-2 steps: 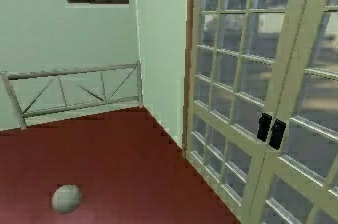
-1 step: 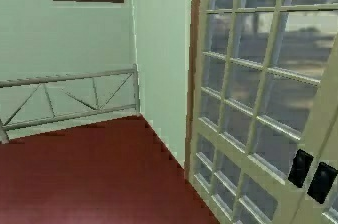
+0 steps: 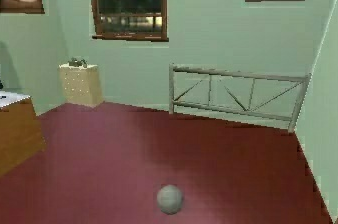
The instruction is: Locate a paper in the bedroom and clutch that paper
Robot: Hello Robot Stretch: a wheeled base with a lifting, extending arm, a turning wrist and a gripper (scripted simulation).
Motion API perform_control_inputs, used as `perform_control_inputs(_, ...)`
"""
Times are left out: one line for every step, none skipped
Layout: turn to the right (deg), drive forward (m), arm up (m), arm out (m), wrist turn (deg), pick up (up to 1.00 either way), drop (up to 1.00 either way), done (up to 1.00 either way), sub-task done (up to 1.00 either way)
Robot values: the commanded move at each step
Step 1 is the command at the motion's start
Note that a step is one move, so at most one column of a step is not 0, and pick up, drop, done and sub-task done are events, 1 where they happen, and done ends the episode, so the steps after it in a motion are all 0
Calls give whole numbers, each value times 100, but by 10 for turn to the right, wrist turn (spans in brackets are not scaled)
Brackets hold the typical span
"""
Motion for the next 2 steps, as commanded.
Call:
perform_control_inputs(-390,0,0,0,0,0,0,0,0)
perform_control_inputs(0,85,0,0,0,0,0,0,0)
